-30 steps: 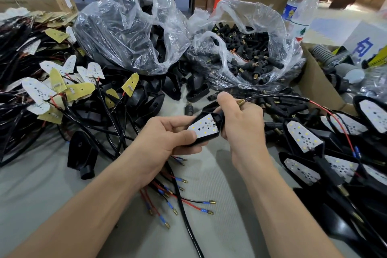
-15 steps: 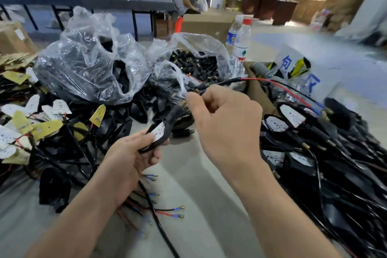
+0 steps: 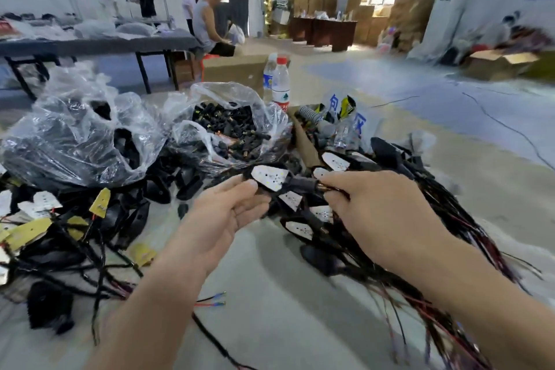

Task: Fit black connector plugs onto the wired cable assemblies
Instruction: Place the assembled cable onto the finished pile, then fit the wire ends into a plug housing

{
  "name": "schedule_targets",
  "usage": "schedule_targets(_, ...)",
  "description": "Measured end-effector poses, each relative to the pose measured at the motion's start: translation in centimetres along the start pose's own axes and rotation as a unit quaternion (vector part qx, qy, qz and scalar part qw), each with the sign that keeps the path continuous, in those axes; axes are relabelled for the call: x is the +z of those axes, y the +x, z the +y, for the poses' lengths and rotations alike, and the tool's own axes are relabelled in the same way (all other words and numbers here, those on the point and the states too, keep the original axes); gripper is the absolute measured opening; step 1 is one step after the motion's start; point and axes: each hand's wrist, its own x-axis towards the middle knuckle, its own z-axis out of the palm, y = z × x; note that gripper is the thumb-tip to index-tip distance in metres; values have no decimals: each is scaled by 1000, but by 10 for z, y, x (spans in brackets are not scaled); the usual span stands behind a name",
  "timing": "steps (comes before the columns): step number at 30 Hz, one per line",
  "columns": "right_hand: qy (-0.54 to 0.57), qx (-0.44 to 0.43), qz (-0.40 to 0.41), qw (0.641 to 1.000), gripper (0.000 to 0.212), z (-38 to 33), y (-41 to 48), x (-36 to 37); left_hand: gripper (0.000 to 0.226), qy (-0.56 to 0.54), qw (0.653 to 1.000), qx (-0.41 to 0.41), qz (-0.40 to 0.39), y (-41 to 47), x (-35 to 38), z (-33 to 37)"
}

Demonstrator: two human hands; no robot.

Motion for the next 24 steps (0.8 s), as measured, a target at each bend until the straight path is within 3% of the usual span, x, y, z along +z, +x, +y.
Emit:
schedule_targets(3, 41, 110, 24, 993, 17, 27, -5, 19, 42, 11, 999, -20, -40, 9, 32, -13)
schedule_targets(6, 17, 145, 32, 989, 34, 36, -10, 44, 56, 136, 990, -6, -33, 10, 51, -30)
schedule_targets(8, 17, 131, 49, 990, 39, 35, -15, 57, 51, 210, 977, 34, -24, 7, 53, -40)
schedule_targets(13, 83, 13, 136, 987, 26, -12, -17, 84, 40, 293, 951, 97, 8, -1, 37, -45)
schedule_targets(15, 140, -13, 106, 984, 26, -36, -13, 96, 48, 351, 926, 134, 26, -4, 25, -43)
schedule_targets(20, 276, 14, -3, 961, 35, -89, 4, 128, 58, 517, 835, 187, 40, -16, -28, -33)
schedule_targets(24, 333, 1, -37, 942, 41, -131, 16, 153, 44, 581, 785, 189, 100, -28, -75, -27)
